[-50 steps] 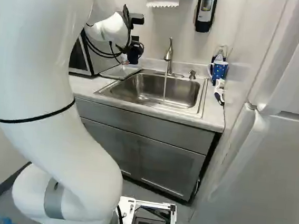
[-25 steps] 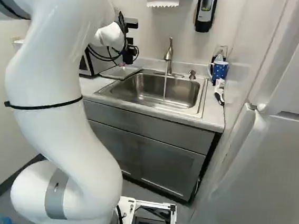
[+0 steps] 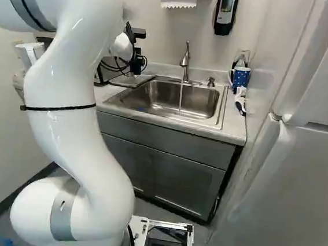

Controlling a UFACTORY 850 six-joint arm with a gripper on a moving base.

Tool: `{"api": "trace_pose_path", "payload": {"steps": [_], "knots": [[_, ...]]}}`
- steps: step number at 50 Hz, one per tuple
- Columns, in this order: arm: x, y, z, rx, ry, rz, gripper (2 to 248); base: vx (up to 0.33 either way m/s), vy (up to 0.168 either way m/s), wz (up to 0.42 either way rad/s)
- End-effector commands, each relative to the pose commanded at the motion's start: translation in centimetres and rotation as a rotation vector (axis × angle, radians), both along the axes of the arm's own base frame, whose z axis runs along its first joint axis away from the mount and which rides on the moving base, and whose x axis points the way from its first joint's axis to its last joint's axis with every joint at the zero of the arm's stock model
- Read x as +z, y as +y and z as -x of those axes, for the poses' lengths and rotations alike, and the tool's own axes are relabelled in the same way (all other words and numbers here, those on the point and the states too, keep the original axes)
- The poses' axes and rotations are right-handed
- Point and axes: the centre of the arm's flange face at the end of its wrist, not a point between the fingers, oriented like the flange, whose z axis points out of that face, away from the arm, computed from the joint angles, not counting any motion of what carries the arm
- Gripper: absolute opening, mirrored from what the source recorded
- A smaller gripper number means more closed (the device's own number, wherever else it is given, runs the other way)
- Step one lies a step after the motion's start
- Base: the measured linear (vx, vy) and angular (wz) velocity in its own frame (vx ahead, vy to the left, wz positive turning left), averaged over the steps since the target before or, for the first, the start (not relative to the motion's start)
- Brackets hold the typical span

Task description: Rinse the cup and place it in the tray

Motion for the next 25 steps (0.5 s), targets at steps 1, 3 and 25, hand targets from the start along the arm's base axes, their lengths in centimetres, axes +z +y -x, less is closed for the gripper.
{"api": "trace_pose_path", "payload": {"steps": [1,3,25], "knots": [[-0.1,0.1,-0.2,0.002,0.001,0.0,125,0.0,0.0,0.0],[-0.4,0.4,-0.5,0.005,0.003,0.001,125,0.0,0.0,0.0],[-3.2,1.1,-1.8,0.01,0.037,0.008,125,0.0,0.0,0.0]]}}
